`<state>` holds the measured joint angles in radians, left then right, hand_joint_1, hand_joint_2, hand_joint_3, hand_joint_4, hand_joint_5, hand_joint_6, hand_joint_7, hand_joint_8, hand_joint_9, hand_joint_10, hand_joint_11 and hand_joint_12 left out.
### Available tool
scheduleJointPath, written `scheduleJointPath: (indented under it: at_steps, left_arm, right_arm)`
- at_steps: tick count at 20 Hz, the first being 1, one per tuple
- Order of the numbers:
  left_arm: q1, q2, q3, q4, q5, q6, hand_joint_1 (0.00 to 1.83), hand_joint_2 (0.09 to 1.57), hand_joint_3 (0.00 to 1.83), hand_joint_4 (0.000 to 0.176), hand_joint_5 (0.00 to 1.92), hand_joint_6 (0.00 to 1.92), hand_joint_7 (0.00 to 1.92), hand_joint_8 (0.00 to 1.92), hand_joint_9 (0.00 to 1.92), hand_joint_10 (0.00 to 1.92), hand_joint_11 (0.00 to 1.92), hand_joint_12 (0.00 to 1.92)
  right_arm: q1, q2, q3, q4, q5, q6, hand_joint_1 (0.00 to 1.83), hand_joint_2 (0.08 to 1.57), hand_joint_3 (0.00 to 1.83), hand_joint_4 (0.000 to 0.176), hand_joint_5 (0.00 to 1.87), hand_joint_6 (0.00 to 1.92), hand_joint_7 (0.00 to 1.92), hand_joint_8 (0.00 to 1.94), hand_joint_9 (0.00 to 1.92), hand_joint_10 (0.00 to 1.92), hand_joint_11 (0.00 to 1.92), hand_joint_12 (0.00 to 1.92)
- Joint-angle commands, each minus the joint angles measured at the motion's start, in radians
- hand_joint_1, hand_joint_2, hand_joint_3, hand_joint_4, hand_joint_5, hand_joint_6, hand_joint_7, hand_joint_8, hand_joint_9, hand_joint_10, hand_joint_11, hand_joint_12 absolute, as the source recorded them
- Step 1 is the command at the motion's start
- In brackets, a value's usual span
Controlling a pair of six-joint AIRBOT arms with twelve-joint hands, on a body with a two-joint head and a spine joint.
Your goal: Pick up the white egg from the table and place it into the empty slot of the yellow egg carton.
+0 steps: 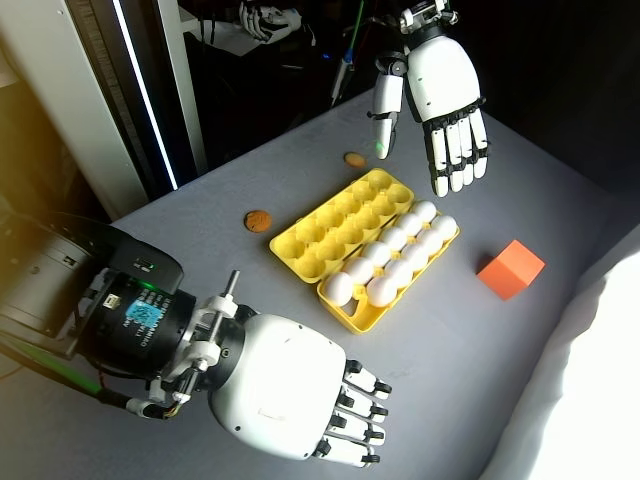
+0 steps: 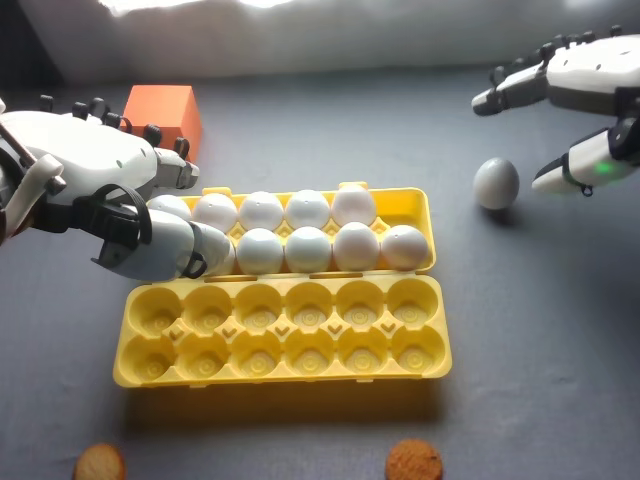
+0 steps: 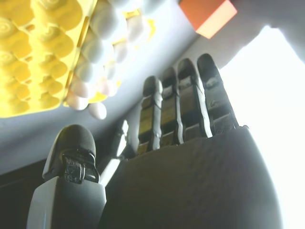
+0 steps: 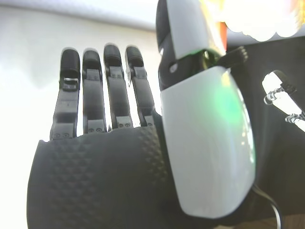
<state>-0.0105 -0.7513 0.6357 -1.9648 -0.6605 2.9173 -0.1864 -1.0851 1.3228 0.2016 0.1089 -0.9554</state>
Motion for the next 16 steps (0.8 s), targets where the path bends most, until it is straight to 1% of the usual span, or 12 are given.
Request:
scheduleJointPath:
  at_steps: [1,2,3,4,7,8,9,11,12,14,15,16]
  left_arm:
    - [-0.015,0.012,0.004,0.049,0.012,0.005,0.0,1.3,0.0,0.0,0.26,0.0,0.26,0.0,0.22,0.0,0.0,0.42]
    - [-0.015,0.012,0.005,0.052,0.013,0.005,0.0,1.3,0.0,0.0,0.24,0.0,0.23,0.0,0.19,0.0,0.0,0.38]
    - [-0.015,0.012,0.005,0.053,0.013,0.005,0.0,1.3,0.0,0.0,0.21,0.0,0.22,0.0,0.18,0.0,0.0,0.33]
    - [-0.014,0.012,0.005,0.052,0.016,0.009,0.0,1.3,0.0,0.0,0.21,0.0,0.21,0.0,0.18,0.0,0.0,0.32]
    - [-0.015,0.012,0.004,0.049,0.017,0.013,0.0,1.3,0.0,0.0,0.23,0.01,0.22,0.0,0.18,0.0,0.0,0.34]
    - [-0.017,0.012,0.004,0.049,0.017,0.013,0.0,1.3,0.0,0.0,0.24,0.0,0.24,0.0,0.21,0.0,0.0,0.38]
    - [-0.017,0.012,0.003,0.049,0.017,0.013,0.0,1.29,0.0,0.0,0.19,0.0,0.19,0.0,0.16,0.0,0.0,0.3]
    - [-0.017,0.012,0.003,0.048,0.017,0.013,0.0,1.29,0.0,0.0,0.2,0.0,0.19,0.0,0.16,0.0,0.0,0.3]
    - [-0.017,0.012,0.004,0.048,0.017,0.013,0.0,1.29,0.0,0.0,0.23,0.0,0.22,0.0,0.19,0.0,0.0,0.38]
    - [-0.018,0.012,0.005,0.048,0.017,0.013,0.0,1.29,0.0,0.0,0.22,0.0,0.22,0.0,0.2,0.0,0.0,0.35]
    - [-0.019,0.012,0.005,0.048,0.017,0.013,0.0,1.29,0.0,0.0,0.22,0.0,0.22,0.0,0.2,0.0,0.0,0.37]
    - [-0.019,0.012,0.005,0.048,0.017,0.013,0.0,1.29,0.0,0.0,0.21,0.0,0.21,0.0,0.18,0.0,0.0,0.34]
  right_arm:
    - [0.002,0.007,0.01,0.003,0.11,-0.005,1.15,1.08,0.0,0.0,0.42,0.03,0.43,0.03,0.35,0.05,0.0,0.86]
    - [-0.005,-0.005,0.02,0.002,0.124,-0.009,1.15,1.07,0.0,0.0,0.45,0.04,0.48,0.04,0.4,0.08,0.0,0.98]
    - [-0.008,-0.011,0.026,0.002,0.129,-0.009,1.15,1.07,0.0,0.0,0.47,0.03,0.51,0.05,0.43,0.09,0.0,1.03]
    - [-0.013,-0.024,0.04,0.002,0.131,-0.009,1.14,1.07,0.0,0.0,0.48,0.03,0.54,0.05,0.44,0.1,0.0,1.07]
    - [-0.029,-0.049,0.065,0.002,0.159,-0.008,1.13,1.08,0.0,0.0,0.49,0.02,0.53,0.03,0.44,0.1,0.0,1.07]
    - [-0.033,-0.057,0.072,0.002,0.17,-0.008,1.14,1.08,0.0,0.0,0.5,0.03,0.54,0.03,0.45,0.1,0.0,1.06]
    - [-0.035,-0.063,0.076,0.003,0.173,-0.008,1.14,1.07,0.0,0.0,0.52,0.02,0.55,0.03,0.45,0.1,0.0,1.08]
    - [-0.037,-0.079,0.083,0.003,0.176,-0.008,1.16,1.07,0.0,0.0,0.52,0.02,0.56,0.02,0.45,0.1,0.0,1.07]
    - [-0.037,-0.085,0.087,0.003,0.176,-0.008,1.17,1.07,0.0,0.0,0.54,0.03,0.58,0.03,0.46,0.1,0.0,1.09]
    - [-0.043,-0.093,0.094,0.003,0.181,0.0,1.15,1.08,0.0,0.0,0.53,0.02,0.56,0.02,0.44,0.1,0.0,1.07]
    - [-0.052,-0.097,0.097,0.003,0.188,0.001,1.15,1.08,0.0,0.0,0.53,0.02,0.57,0.02,0.44,0.1,0.0,1.07]
    - [-0.057,-0.1,0.099,0.003,0.193,0.001,1.17,1.07,0.0,0.0,0.55,0.02,0.59,0.03,0.46,0.1,0.0,1.06]
